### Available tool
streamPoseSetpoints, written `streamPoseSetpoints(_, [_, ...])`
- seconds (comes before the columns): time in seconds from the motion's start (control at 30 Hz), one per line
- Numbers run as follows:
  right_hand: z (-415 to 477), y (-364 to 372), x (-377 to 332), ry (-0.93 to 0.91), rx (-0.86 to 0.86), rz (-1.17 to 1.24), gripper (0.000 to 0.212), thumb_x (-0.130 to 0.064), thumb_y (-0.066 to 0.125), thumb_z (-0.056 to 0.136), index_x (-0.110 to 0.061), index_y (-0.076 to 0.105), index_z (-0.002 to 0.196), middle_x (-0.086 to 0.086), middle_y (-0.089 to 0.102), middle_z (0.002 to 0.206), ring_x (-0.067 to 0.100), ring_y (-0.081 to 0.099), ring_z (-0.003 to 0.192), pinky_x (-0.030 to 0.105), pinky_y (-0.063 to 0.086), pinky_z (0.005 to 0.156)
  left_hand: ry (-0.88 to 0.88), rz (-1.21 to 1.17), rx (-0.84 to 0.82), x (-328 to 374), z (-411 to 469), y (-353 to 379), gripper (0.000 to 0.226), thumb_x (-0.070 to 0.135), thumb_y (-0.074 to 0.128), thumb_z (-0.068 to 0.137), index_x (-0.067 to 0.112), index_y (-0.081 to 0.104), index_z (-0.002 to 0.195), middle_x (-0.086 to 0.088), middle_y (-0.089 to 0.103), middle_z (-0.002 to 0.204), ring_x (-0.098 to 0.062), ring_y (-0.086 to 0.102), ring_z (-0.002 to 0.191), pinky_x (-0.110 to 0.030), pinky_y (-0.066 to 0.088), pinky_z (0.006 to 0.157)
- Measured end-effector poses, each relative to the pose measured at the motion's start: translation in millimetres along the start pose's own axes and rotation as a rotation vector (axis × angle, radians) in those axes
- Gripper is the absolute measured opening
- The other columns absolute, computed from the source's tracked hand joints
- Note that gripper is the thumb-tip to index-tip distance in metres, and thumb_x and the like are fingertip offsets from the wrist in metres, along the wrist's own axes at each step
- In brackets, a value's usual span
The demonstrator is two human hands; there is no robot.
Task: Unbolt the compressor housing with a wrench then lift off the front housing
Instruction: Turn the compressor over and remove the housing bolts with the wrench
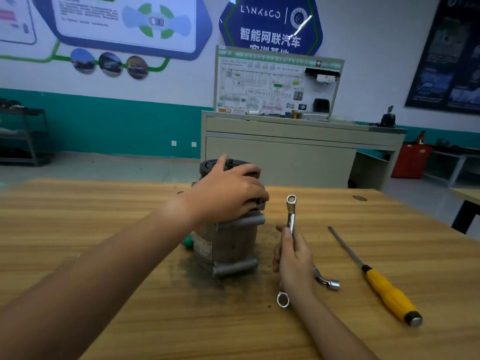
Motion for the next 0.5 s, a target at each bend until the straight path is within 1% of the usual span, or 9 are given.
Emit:
streamPoseSetpoints(0.03, [1.0, -0.1, 3.4, 0.015, 0.001, 0.010, 0.022, -0.028, 0.038, 0.098, -0.023, 0.059, 0.096, 0.002, 0.039, 0.058, 0.017, 0.037, 0.054, 0.033, 0.033, 0.052, 0.022, 0.032, -0.040, -2.0, 4.2, 2.6, 0.031, 0.032, 0.043, 0.097, 0.032, 0.056, 0.125, 0.015, 0.053, 0.133, -0.006, 0.013, 0.135, -0.061, 0.004, 0.107])
streamPoseSetpoints(0.1, [2.5, -2.0, 8.4, 0.030, 0.011, 0.029, 0.024, -0.027, 0.038, 0.098, -0.019, 0.060, 0.099, 0.000, 0.037, 0.056, 0.015, 0.034, 0.051, 0.030, 0.030, 0.050, 0.045, 0.056, -0.052, -4.0, 9.2, 1.6, 0.030, 0.031, 0.043, 0.097, 0.032, 0.058, 0.123, 0.014, 0.055, 0.130, -0.006, 0.018, 0.135, -0.059, 0.006, 0.107])
streamPoseSetpoints(0.2, [1.0, -2.3, 8.2, 0.033, -0.017, 0.037, 0.021, -0.029, 0.037, 0.098, -0.025, 0.058, 0.095, 0.000, 0.036, 0.055, 0.013, 0.033, 0.048, 0.026, 0.029, 0.045, 0.032, 0.006, 0.029, -6.7, 13.8, -9.4, 0.027, 0.028, 0.045, 0.097, 0.027, 0.063, 0.117, 0.006, 0.059, 0.124, -0.008, 0.034, 0.131, -0.051, 0.010, 0.108])
streamPoseSetpoints(0.27, [-0.9, -0.7, 5.3, 0.020, -0.039, 0.033, 0.021, -0.027, 0.037, 0.098, -0.026, 0.058, 0.094, 0.001, 0.036, 0.055, 0.011, 0.033, 0.047, 0.026, 0.029, 0.044, -0.001, -0.096, 0.116, -10.4, 15.5, -23.2, 0.024, 0.024, 0.049, 0.096, 0.021, 0.064, 0.114, 0.003, 0.061, 0.118, -0.012, 0.043, 0.123, -0.043, 0.018, 0.106])
streamPoseSetpoints(0.37, [-2.0, 0.1, 2.0, -0.002, -0.050, 0.031, 0.021, -0.025, 0.038, 0.097, -0.025, 0.059, 0.091, 0.001, 0.035, 0.055, 0.013, 0.033, 0.049, 0.028, 0.028, 0.046, -0.046, -0.223, 0.298, -19.8, 2.0, -51.0, 0.019, 0.017, 0.056, 0.092, 0.012, 0.066, 0.107, -0.001, 0.063, 0.105, -0.015, 0.051, 0.103, -0.026, 0.031, 0.091])
streamPoseSetpoints(0.43, [-2.1, -0.8, 2.0, -0.019, -0.047, 0.020, 0.021, -0.026, 0.039, 0.097, -0.025, 0.059, 0.092, 0.002, 0.036, 0.056, 0.015, 0.034, 0.050, 0.029, 0.029, 0.048, -0.121, -0.273, 0.389, -34.5, -28.3, -62.2, 0.018, 0.013, 0.060, 0.089, 0.008, 0.065, 0.106, 0.003, 0.059, 0.097, -0.010, 0.049, 0.093, -0.014, 0.033, 0.079])
streamPoseSetpoints(0.5, [-2.8, -1.7, 4.4, -0.027, -0.034, 0.009, 0.022, -0.029, 0.040, 0.096, -0.023, 0.061, 0.097, 0.000, 0.037, 0.055, 0.016, 0.035, 0.051, 0.031, 0.031, 0.050, -0.245, -0.282, 0.415, -53.6, -75.4, -60.4, 0.022, 0.008, 0.062, 0.087, 0.007, 0.065, 0.109, 0.003, 0.056, 0.095, -0.009, 0.049, 0.089, -0.008, 0.033, 0.074])
Point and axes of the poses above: each hand's wrist, its own z-axis towards the middle knuckle, its own y-axis out of the palm, x = y × z, the point moved 7 cm from there along z, towards the middle knuckle
